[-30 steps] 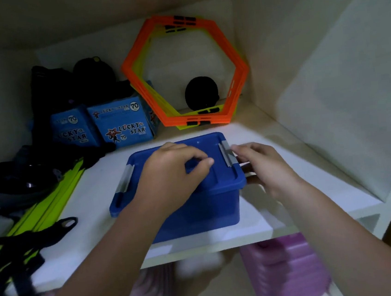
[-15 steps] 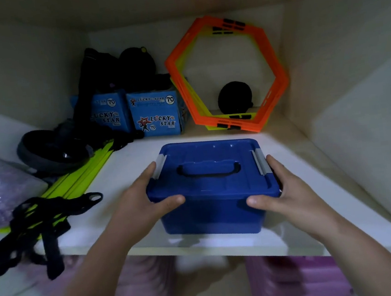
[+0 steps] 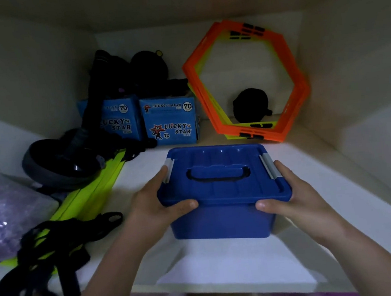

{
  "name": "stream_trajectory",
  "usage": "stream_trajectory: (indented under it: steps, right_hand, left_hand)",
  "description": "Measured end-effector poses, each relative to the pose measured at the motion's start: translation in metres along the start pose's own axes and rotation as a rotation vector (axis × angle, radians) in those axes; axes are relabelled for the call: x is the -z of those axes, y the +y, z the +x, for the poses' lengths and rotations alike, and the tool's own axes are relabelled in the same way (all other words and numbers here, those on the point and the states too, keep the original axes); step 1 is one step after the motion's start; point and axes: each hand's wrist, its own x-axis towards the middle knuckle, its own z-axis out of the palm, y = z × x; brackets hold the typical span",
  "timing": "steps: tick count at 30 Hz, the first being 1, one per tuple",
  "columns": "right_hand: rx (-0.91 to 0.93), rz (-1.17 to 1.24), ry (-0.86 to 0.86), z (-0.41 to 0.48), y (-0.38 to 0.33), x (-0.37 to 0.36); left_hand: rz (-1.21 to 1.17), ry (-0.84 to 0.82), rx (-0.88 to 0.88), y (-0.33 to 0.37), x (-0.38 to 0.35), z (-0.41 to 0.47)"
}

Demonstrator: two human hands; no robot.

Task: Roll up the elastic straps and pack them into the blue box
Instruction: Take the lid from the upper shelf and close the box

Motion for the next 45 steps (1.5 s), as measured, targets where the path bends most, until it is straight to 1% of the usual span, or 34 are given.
stream_trajectory:
  steps: [5,10,12,18,23,33,36,45]
  right_hand:
    - [0.027,0.019,0.004,0.045,0.003,-0.044]
    - [0.009,0.039,-0.025,0.093,0.005,-0.080]
    - [0.016,0.048,-0.035,0.113,0.008,-0.091]
    - [0.004,0.119,-0.056,0.167,0.019,-0.114]
    - [-0.023,0.116,-0.050,0.205,0.023,-0.124]
    - [-0.060,0.117,-0.056,0.258,0.030,-0.141]
    - [-0.068,0.124,-0.039,0.268,0.032,-0.147]
    - [-0.089,0.147,-0.026,0.281,0.034,-0.156]
  left_hand:
    - [0.016,0.006,-0.015,-0.029,0.039,0.043]
    - [0.040,-0.005,-0.034,-0.053,0.075,0.077]
    - [0.065,-0.015,-0.016,-0.060,0.087,0.094]
    - [0.031,-0.044,0.052,-0.080,0.111,0.139]
    - [-0.043,-0.045,0.060,-0.089,0.118,0.169]
    - [0.029,-0.050,0.029,-0.100,0.131,0.213]
    - [0.046,-0.065,0.034,-0.103,0.136,0.221]
    - [-0.017,-0.121,0.043,-0.107,0.139,0.237]
